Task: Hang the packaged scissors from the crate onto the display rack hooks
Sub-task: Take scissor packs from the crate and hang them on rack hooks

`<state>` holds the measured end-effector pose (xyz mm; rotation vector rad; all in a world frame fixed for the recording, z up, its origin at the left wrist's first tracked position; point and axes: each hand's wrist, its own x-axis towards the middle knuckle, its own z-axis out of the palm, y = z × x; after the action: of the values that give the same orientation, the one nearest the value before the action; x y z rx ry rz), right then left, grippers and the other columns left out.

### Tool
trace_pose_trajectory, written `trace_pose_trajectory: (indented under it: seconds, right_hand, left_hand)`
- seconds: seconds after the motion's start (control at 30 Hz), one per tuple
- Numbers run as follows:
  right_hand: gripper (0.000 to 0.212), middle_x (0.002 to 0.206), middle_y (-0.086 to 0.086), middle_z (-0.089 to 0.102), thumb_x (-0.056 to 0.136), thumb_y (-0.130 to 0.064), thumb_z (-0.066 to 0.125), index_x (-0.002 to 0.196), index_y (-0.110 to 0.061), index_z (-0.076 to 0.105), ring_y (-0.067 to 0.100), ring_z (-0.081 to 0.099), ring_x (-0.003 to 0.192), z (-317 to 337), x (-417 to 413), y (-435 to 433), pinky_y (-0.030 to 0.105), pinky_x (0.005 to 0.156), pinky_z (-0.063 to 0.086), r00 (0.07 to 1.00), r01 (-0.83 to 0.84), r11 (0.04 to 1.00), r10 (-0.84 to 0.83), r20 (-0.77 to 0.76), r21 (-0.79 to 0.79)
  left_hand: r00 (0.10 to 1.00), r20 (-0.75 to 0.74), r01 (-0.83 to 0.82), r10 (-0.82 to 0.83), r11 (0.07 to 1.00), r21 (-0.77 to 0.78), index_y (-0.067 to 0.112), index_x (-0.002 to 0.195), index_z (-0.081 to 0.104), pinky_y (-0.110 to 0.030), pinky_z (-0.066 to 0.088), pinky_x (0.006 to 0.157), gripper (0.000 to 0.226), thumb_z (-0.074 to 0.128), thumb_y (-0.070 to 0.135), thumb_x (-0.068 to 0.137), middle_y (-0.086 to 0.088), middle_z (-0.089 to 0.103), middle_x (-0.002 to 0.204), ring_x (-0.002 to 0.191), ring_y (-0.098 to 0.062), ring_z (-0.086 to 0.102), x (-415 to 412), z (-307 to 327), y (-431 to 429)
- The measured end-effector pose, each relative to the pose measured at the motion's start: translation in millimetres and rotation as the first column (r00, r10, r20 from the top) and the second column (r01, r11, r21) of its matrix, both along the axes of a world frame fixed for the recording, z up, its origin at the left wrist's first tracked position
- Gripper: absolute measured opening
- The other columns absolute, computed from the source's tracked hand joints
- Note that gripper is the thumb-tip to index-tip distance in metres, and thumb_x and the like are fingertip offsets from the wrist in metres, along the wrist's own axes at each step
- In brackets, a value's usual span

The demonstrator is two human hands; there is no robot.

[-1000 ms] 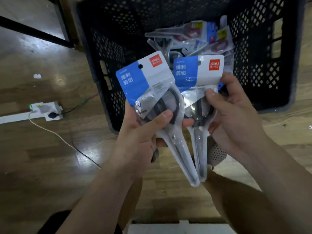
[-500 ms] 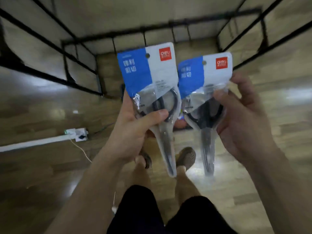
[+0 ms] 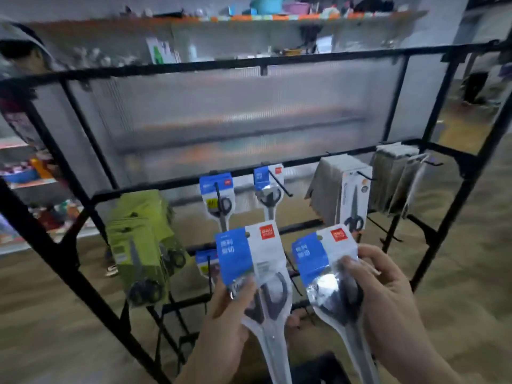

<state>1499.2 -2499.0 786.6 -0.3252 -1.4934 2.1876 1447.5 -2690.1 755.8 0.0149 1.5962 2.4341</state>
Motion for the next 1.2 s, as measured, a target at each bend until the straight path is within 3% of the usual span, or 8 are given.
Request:
trace_pose_trajectory:
  seconds: [0.17, 0.4, 0.53, 0.67, 0.83, 0.93, 1.07, 1.2]
  right_hand:
    - [0.012, 0.077, 0.014, 0.071, 0.098, -0.004, 0.059, 0.090, -0.006, 0.067, 0.021, 0.063, 0.061, 10, 6, 1, 0.024, 0.053, 0.052, 0.998, -0.058, 0.997, 0.058, 0.002, 0.057]
    - [0.017, 0.066, 0.010, 0.066, 0.097, -0.014, 0.063, 0.081, -0.012, 0.067, 0.016, 0.061, 0.056, 18, -14, 33, 0.022, 0.052, 0.051, 0.986, -0.156, 0.986, 0.160, -0.057, 0.067]
    - [0.011, 0.084, 0.014, 0.074, 0.100, -0.020, 0.062, 0.099, -0.011, 0.066, 0.026, 0.072, 0.072, 9, -38, 68, 0.035, 0.061, 0.059, 0.946, -0.315, 0.941, 0.321, -0.036, 0.122]
    - [0.014, 0.092, 0.013, 0.076, 0.103, -0.018, 0.057, 0.112, -0.011, 0.066, 0.028, 0.075, 0.078, 10, -61, 92, 0.034, 0.061, 0.059, 0.862, -0.501, 0.861, 0.505, -0.037, 0.090]
    - [0.008, 0.081, 0.005, 0.074, 0.104, -0.016, 0.058, 0.103, -0.008, 0.062, 0.023, 0.067, 0.068, -7, -79, 113, 0.038, 0.059, 0.052, 0.905, -0.425, 0.903, 0.426, 0.003, 0.062]
    - [0.013, 0.083, 0.007, 0.076, 0.102, -0.019, 0.060, 0.103, -0.006, 0.062, 0.022, 0.073, 0.071, -11, -76, 122, 0.031, 0.057, 0.057, 0.883, -0.469, 0.882, 0.470, -0.001, 0.039]
    - [0.014, 0.085, 0.008, 0.077, 0.102, -0.022, 0.062, 0.105, -0.008, 0.064, 0.026, 0.075, 0.076, -17, -92, 126, 0.047, 0.069, 0.061, 0.907, -0.421, 0.903, 0.419, 0.043, 0.089]
    - [0.014, 0.087, 0.008, 0.078, 0.101, -0.021, 0.064, 0.106, -0.008, 0.066, 0.026, 0.076, 0.079, -24, -104, 110, 0.047, 0.071, 0.063, 0.915, -0.403, 0.910, 0.400, 0.055, 0.092]
  left_hand:
    - [0.998, -0.045, 0.044, -0.037, 0.987, 0.153, 0.018, 0.127, 0.063, -0.045, 0.062, 0.055, 0.056, 0.078, 0.027, 0.074, -0.018, 0.077, 0.107, 0.076, -0.041, 0.075, 17, 23, -3]
    - [0.967, -0.188, -0.194, 0.170, 0.974, -0.118, 0.029, 0.118, 0.071, -0.036, 0.054, 0.087, 0.040, 0.067, 0.022, 0.079, -0.001, 0.077, 0.116, 0.104, -0.019, 0.074, 18, 31, 23]
    - [0.928, -0.358, -0.209, 0.100, 0.936, -0.282, 0.025, 0.136, 0.057, -0.042, 0.058, 0.092, 0.045, 0.062, 0.014, 0.093, -0.009, 0.072, 0.127, 0.114, -0.028, 0.070, 15, 42, 39]
    - [0.874, -0.367, -0.423, 0.319, 0.871, -0.249, 0.033, 0.117, 0.066, -0.061, 0.055, 0.092, 0.031, 0.073, 0.017, 0.091, -0.009, 0.075, 0.115, 0.107, -0.041, 0.070, 21, 59, 79]
    - [0.813, -0.367, -0.571, 0.451, 0.738, -0.359, 0.030, 0.106, 0.066, -0.064, 0.056, 0.081, 0.011, 0.056, 0.028, 0.105, -0.008, 0.076, 0.095, 0.086, -0.037, 0.072, 18, 55, 113]
    - [0.821, -0.363, -0.563, 0.440, 0.730, -0.388, 0.022, 0.104, 0.065, -0.057, 0.060, 0.082, 0.008, 0.056, 0.024, 0.104, -0.005, 0.078, 0.094, 0.082, -0.029, 0.076, 24, 61, 123]
    - [0.832, -0.358, -0.546, 0.423, 0.741, -0.392, 0.030, 0.092, 0.068, -0.054, 0.060, 0.084, 0.017, 0.059, 0.021, 0.103, -0.004, 0.079, 0.095, 0.090, -0.032, 0.076, 7, 59, 120]
    - [0.854, -0.361, -0.499, 0.375, 0.786, -0.365, 0.035, 0.082, 0.071, -0.043, 0.061, 0.076, 0.030, 0.060, 0.017, 0.103, -0.005, 0.079, 0.094, 0.084, -0.024, 0.076, -9, 52, 112]
